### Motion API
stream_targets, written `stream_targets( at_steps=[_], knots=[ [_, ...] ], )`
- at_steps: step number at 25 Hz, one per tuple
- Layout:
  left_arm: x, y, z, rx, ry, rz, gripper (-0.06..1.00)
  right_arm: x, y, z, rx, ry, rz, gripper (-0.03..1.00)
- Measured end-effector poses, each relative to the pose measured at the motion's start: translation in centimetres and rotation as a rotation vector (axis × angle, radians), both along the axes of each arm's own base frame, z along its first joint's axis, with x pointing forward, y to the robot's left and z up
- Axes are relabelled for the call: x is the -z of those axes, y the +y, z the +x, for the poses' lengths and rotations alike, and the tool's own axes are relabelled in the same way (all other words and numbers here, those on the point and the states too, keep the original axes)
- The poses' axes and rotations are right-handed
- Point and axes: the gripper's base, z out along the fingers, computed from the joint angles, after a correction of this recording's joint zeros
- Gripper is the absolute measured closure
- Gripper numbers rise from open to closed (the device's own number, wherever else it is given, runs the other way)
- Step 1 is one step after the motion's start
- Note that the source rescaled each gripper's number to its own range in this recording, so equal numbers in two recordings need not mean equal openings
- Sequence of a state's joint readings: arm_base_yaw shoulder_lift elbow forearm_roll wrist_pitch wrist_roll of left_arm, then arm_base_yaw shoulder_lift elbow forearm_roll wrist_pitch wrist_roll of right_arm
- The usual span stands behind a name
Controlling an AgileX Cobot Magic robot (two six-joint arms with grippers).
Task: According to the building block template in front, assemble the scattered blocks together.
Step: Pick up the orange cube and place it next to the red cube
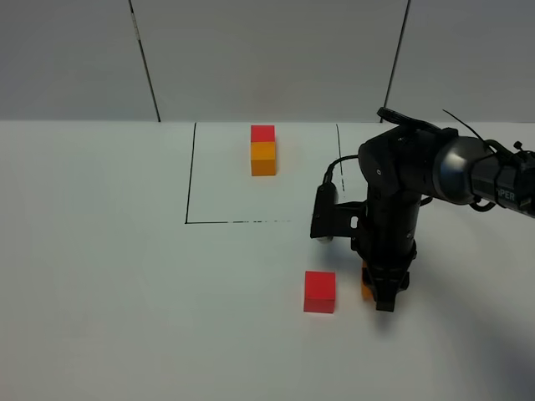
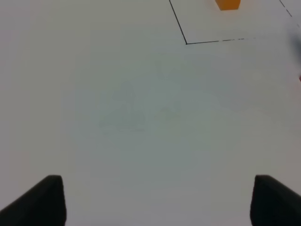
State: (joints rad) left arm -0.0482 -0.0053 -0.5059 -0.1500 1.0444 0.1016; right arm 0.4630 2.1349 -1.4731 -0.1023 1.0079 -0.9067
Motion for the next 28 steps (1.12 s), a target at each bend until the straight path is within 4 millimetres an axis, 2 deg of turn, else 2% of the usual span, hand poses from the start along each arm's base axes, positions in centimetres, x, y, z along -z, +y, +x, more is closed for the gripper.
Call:
stream_targets(
  at_steps=[7,18,28],
  knots=[
    [0.0,0.0,0.0,0.0,0.0,0.0,0.25,1.5,-0.4,-1.0,-0.014,0.039,-0.005,0.85],
    [0.0,0.0,0.0,0.0,0.0,0.0,0.25,1.6,0.4,-0.8,-0.004,0.007,0.082,0.85],
    [0.0,0.0,0.0,0.0,0.0,0.0,0.25,2.3,0.2,-1.3,-0.015,-0.008,0.093,0.85]
  ],
)
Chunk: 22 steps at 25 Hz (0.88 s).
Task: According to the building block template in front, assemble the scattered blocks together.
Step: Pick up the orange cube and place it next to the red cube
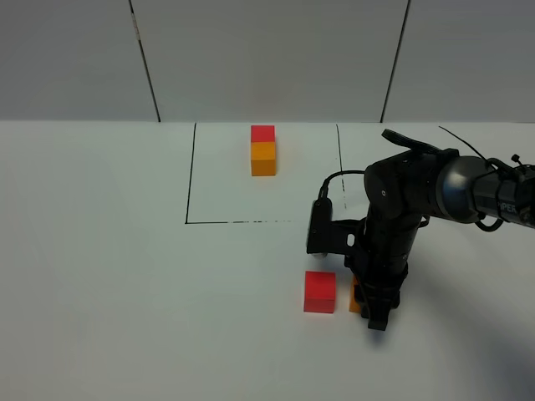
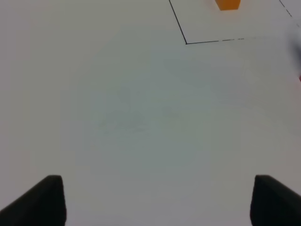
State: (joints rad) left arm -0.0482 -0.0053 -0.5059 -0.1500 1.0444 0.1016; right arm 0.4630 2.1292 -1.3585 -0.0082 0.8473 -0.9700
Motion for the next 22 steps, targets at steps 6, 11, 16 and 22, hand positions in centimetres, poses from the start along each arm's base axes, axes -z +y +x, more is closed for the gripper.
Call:
stream_targets(
  at_steps=[6,11,16,22],
  knots=[
    [0.0,0.0,0.0,0.0,0.0,0.0,0.25,-0.02,-0.01,-0.03,-0.018,-0.002,0.0,0.85],
    [0.0,0.0,0.0,0.0,0.0,0.0,0.25,-0.02,0.12,-0.14,-0.047,0.002,-0.002,0.85],
    [0.0,0.0,0.0,0.0,0.0,0.0,0.25,-0.01,0.48,-0.28,-0.064,-0.003,0.0,0.85],
    [0.0,0.0,0.0,0.0,0.0,0.0,0.25,0.02,0.49,-0.29,-0.064,-0.004,0.002,0.85]
  ],
)
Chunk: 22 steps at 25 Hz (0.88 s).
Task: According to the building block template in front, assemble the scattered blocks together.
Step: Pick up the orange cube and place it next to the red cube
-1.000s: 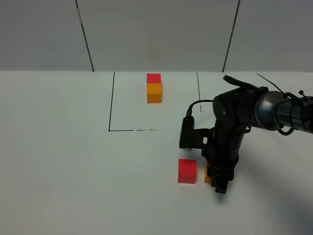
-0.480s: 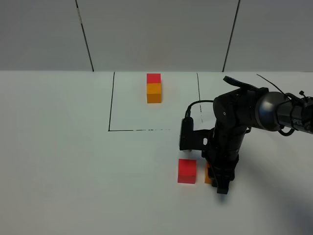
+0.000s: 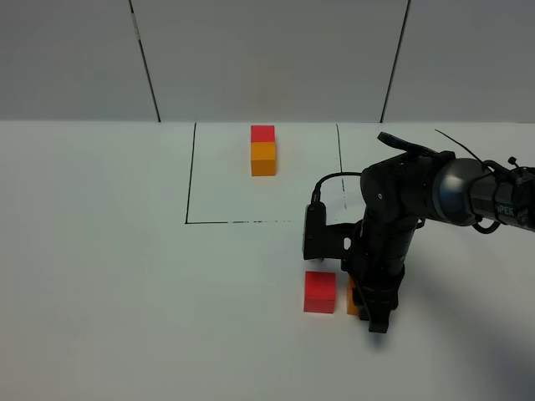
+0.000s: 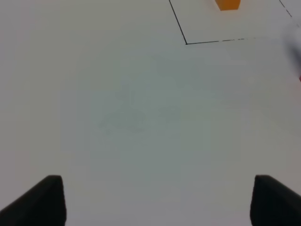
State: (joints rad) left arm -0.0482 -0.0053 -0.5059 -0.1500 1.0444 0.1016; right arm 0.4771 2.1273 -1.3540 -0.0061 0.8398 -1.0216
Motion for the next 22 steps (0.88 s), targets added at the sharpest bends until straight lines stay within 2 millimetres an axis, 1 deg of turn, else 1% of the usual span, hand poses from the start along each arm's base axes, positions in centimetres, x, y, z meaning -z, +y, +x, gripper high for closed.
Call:
stream_targets(
  at_steps=[12,22],
  knots=[
    [0.0,0.0,0.0,0.0,0.0,0.0,0.25,-0.02,0.22,0.18,0.002,-0.023,0.017,0.85],
    [0.0,0.0,0.0,0.0,0.0,0.0,0.25,-0.03,0.99,-0.05,-0.024,-0.038,0.025,0.85]
  ],
)
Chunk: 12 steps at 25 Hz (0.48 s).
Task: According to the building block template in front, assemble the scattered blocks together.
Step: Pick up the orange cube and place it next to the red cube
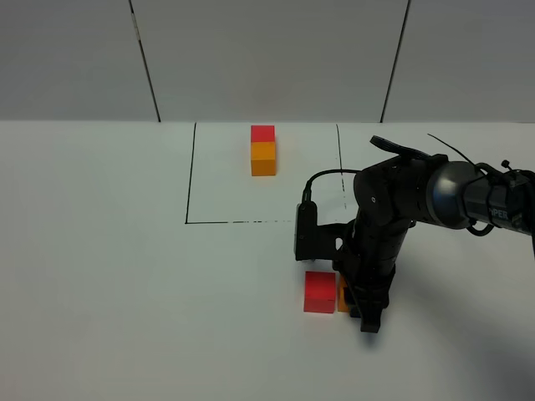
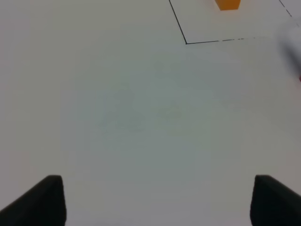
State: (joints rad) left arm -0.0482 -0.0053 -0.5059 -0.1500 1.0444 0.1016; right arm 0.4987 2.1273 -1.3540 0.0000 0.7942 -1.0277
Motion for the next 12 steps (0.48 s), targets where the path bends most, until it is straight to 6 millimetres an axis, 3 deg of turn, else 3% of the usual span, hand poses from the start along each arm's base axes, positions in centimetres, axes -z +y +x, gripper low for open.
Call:
stream_targets(
  at_steps=[12],
  knots=[
    [0.0,0.0,0.0,0.0,0.0,0.0,0.25,-0.01,0.61,-0.27,-0.017,-0.006,0.003,0.85]
  ],
)
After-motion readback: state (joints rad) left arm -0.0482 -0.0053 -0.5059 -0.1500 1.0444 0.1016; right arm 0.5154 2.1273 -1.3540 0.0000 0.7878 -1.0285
